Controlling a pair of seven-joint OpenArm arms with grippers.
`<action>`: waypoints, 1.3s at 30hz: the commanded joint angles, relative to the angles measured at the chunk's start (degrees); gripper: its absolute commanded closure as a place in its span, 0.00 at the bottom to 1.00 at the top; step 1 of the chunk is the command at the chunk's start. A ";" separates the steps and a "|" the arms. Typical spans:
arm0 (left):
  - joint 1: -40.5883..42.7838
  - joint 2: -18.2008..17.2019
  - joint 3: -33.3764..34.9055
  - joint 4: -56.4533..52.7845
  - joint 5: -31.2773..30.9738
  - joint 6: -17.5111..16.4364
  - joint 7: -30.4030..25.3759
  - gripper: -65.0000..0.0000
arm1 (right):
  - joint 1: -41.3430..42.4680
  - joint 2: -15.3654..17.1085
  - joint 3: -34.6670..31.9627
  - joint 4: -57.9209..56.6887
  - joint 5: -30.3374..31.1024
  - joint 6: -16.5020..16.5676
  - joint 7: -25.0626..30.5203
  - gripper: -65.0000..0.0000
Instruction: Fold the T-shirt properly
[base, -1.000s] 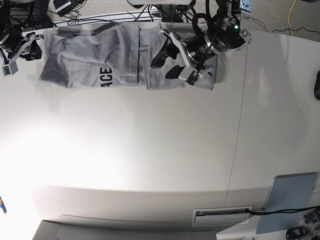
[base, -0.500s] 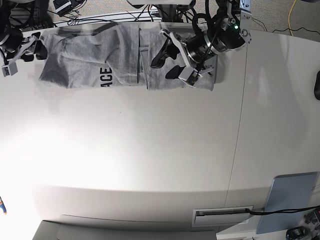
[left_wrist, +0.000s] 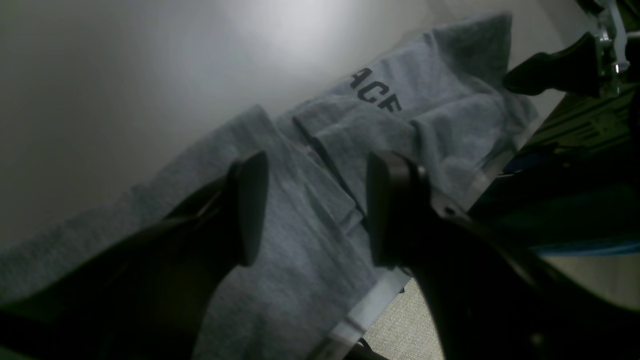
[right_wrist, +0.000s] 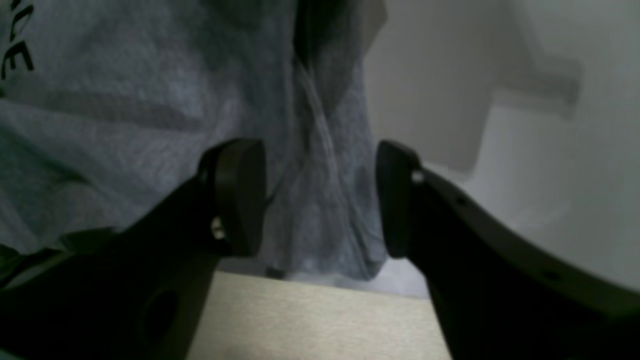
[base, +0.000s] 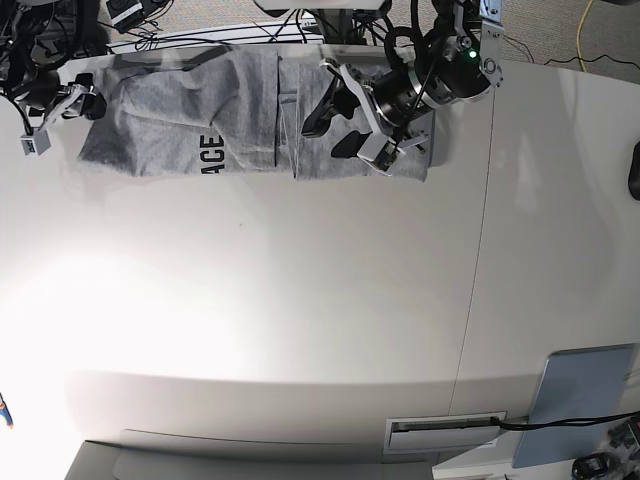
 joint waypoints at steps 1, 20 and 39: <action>-0.17 0.13 0.02 0.87 -1.05 -0.28 -1.27 0.50 | 0.11 1.09 0.13 0.26 0.52 0.09 0.94 0.47; -0.15 -0.07 0.02 0.87 -0.85 -0.28 -1.25 0.50 | 0.09 1.75 -9.75 -1.07 -6.40 -4.92 8.31 0.47; -0.15 -2.05 0.02 0.87 -0.87 -0.26 -1.27 0.50 | 0.55 -1.22 -3.63 -1.07 -7.39 -4.17 7.69 0.47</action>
